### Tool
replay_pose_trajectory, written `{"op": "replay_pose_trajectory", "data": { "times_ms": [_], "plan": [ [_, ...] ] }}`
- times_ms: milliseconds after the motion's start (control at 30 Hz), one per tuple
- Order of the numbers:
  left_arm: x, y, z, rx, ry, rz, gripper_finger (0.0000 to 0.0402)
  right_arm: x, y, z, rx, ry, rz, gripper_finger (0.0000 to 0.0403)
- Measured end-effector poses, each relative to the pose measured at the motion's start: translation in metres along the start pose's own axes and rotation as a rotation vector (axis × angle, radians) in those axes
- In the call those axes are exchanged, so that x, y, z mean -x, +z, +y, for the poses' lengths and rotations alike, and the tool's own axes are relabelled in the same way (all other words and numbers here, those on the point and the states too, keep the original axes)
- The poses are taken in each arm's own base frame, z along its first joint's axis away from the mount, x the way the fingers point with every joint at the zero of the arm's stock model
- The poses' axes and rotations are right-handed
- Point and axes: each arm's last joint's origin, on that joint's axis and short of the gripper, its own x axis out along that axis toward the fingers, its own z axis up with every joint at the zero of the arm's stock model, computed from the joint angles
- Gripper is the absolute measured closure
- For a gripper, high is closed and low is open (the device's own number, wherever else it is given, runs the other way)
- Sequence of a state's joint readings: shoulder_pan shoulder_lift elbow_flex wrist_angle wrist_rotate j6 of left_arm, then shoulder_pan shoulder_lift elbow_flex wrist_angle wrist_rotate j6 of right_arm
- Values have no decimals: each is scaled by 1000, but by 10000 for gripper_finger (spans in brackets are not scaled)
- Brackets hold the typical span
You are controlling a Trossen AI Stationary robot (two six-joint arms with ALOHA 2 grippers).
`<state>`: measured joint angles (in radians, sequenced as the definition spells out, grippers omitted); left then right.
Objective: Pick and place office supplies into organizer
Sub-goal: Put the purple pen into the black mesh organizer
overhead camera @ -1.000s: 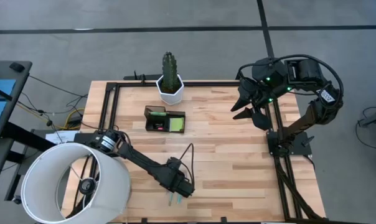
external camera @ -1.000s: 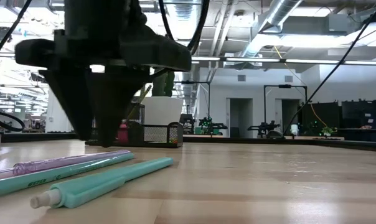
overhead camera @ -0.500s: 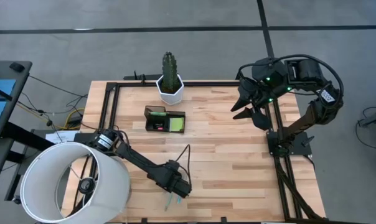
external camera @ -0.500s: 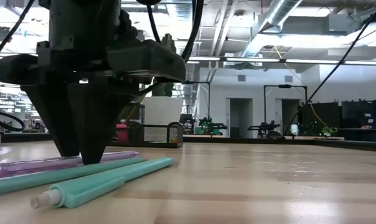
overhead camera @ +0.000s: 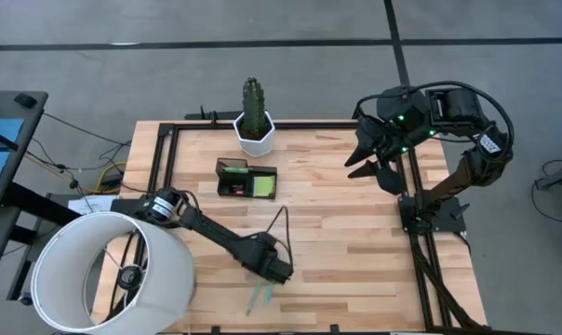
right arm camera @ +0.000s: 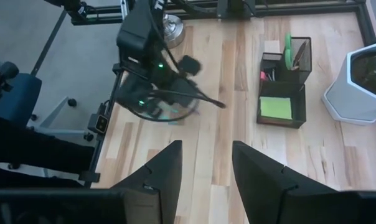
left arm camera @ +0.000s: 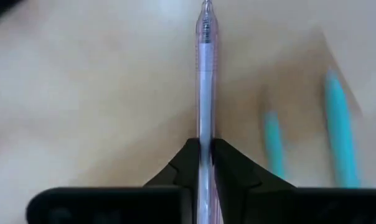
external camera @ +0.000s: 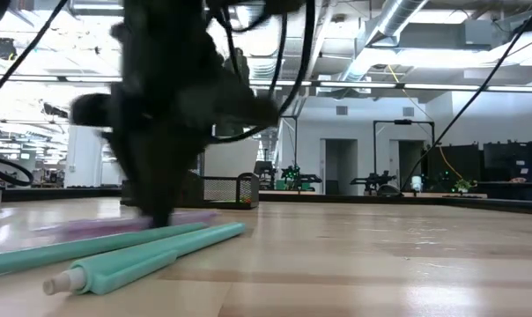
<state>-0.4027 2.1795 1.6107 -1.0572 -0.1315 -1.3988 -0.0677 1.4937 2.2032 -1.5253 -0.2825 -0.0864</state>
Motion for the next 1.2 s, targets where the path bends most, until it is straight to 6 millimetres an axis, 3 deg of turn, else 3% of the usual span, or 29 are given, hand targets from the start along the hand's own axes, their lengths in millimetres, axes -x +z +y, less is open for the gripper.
{"op": "replay_pose_trajectory", "data": {
  "times_ms": [100, 433, 533, 700, 867, 1200],
  "plan": [
    [10, 19, 16, -44, 148, -85, 378, 0, 0, 0, -7, 0, 0, 269],
    [93, 87, 77, -142, 292, -263, 392, 0, 0, 0, -8, 0, 0, 269],
    [110, 99, 98, -123, 357, -339, 397, 0, 0, 0, -8, 0, 0, 270],
    [139, 121, 129, 13, 398, -610, 399, 0, 0, 0, -7, 0, -1, 269],
    [139, 133, 140, 27, 431, -600, 400, 0, 0, 0, -8, 0, -1, 270],
    [133, 126, 131, -164, 228, -242, 401, 0, 0, 0, -7, 0, -1, 269]
  ]
}}
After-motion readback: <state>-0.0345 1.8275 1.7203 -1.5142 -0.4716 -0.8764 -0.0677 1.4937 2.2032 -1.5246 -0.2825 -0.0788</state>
